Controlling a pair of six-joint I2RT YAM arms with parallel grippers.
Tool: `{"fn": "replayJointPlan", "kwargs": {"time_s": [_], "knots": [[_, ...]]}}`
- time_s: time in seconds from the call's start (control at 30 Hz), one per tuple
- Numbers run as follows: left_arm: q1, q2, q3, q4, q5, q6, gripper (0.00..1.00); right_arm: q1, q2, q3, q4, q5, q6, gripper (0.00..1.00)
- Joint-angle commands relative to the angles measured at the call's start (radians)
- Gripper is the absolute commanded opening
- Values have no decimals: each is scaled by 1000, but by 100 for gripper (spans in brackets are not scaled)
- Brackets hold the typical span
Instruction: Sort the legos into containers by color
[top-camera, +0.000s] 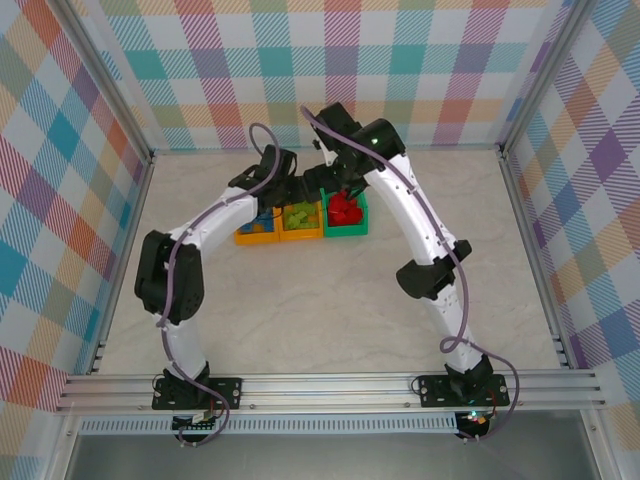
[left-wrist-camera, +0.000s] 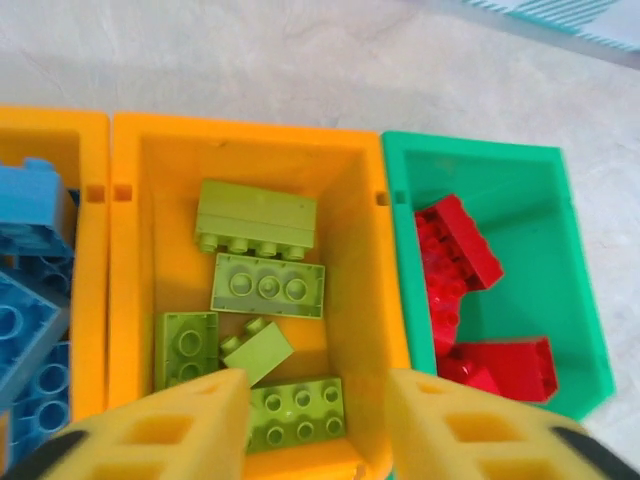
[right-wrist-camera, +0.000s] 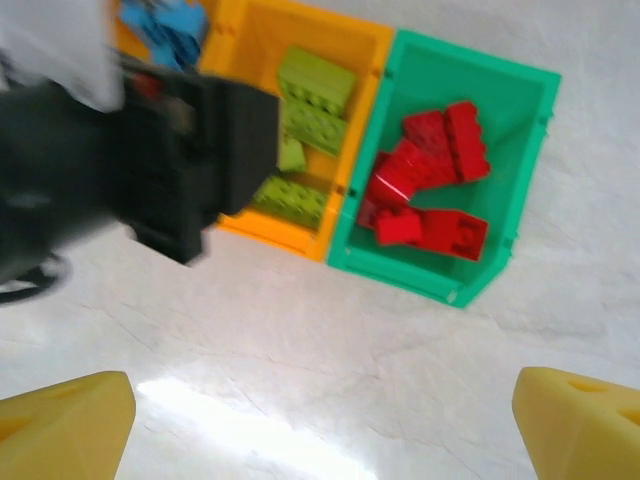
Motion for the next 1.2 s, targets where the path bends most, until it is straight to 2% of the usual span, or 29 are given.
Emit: {"fn": "replayJointPlan", "kwargs": {"time_s": [0.0, 0.1, 0.27, 0.33, 0.4, 0.47, 0.57, 0.63, 0.67, 0.73, 0.77, 0.8, 0.87, 0.9, 0.93, 0.97, 1.0, 1.03, 1.07, 1.1, 1.13, 1.17], "knots": [[3, -173, -61, 18, -18, 17, 52, -14, -146, -141, -13, 83, -54, 100], [3, -340, -199, 72, -78, 36, 63, -37, -333, -463, 118, 124, -73, 100], [5, -620, -482, 159, -288, 174, 89, -225, -807, -1268, 626, -34, -17, 100], [11, -701, -596, 208, -397, 218, 98, -300, -963, -1564, 852, -4, -8, 100], [25, -752, -699, 274, -464, 265, 100, -361, -1065, -1823, 1079, 75, -19, 100], [41, -776, -822, 401, -473, 353, 100, -404, -1119, -2084, 1401, 157, -108, 100], [53, -772, -954, 539, -514, 408, 100, -419, -1068, -2383, 1940, 164, -298, 100], [62, -761, -1021, 605, -550, 407, 100, -469, -925, -2408, 2096, 136, -300, 100], [71, -756, -1057, 643, -557, 402, 100, -479, -858, -2310, 1964, 117, -282, 100], [95, -742, -1124, 752, -537, 393, 100, -487, -758, -2260, 2068, 21, -357, 100], [112, -729, -1151, 807, -502, 397, 100, -494, -711, -2259, 2143, 36, -386, 100], [127, -713, -1174, 860, -472, 401, 100, -517, -691, -2195, 2026, 74, -330, 100], [167, -637, -1196, 963, -390, 398, 100, -605, -696, -2196, 2020, -46, -237, 100], [176, -597, -1193, 1002, -361, 400, 100, -658, -728, -2248, 2071, -127, -203, 100], [185, -533, -1193, 1062, -334, 410, 100, -715, -770, -2341, 2194, -240, -172, 100], [190, -486, -1150, 1037, -329, 419, 100, -735, -784, -2427, 2344, -282, -171, 99], [195, -458, -1094, 952, -305, 441, 100, -734, -749, -2486, 2484, -282, -172, 100], [195, -417, -1079, 986, -292, 504, 100, -733, -727, -2503, 2577, -270, -164, 100], [198, -395, -1077, 1021, -297, 541, 100, -729, -760, -2468, 2446, -238, -158, 100], [218, -365, -1103, 1119, -285, 551, 100, -715, -747, -2469, 2467, -214, -167, 100], [271, -326, -1108, 1160, -251, 500, 100, -698, -748, -2469, 2471, -173, -177, 100], [343, -308, -1112, 1163, -141, 446, 100, -694, -754, -2462, 2445, -153, -170, 100]]}}
